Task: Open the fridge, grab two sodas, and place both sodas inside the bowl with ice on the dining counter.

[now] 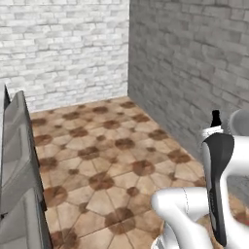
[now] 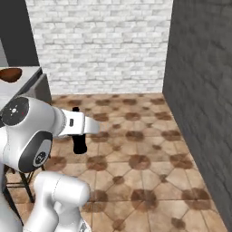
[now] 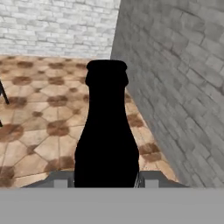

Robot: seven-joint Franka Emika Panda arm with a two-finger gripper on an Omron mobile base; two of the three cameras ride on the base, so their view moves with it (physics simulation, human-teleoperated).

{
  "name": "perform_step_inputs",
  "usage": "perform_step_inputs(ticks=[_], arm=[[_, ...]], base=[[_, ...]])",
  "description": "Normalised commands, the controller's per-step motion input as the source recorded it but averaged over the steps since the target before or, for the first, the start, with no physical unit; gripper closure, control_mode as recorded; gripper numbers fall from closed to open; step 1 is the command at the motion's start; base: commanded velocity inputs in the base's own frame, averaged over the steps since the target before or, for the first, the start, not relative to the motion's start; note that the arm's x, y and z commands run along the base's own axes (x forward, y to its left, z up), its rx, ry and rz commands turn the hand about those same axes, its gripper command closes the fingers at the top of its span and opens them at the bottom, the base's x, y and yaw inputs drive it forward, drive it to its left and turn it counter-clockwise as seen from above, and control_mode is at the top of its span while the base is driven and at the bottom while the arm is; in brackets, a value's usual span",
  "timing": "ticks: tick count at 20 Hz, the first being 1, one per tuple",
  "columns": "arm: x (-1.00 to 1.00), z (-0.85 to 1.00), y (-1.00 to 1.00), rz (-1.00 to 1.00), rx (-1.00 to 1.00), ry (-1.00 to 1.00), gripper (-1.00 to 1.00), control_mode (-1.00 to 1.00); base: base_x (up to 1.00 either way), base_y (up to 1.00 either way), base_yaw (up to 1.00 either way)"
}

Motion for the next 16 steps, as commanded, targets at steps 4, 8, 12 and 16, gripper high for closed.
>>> perform_step_inputs(ticks=[4,8,12,16], arm=[[0.00,0.00,0.00,0.00,0.00,0.00,1.00,1.00],[0.00,0.00,0.00,0.00,0.00,0.00,1.00,1.00],[0.00,0.00,0.00,0.00,0.00,0.00,1.00,1.00],[0.00,0.00,0.00,0.00,0.00,0.00,1.00,1.00]], base=[[1.00,-0.04,0.36],[1.00,-0.18,0.37],[1.00,-0.20,0.39],[1.00,-0.20,0.40]])
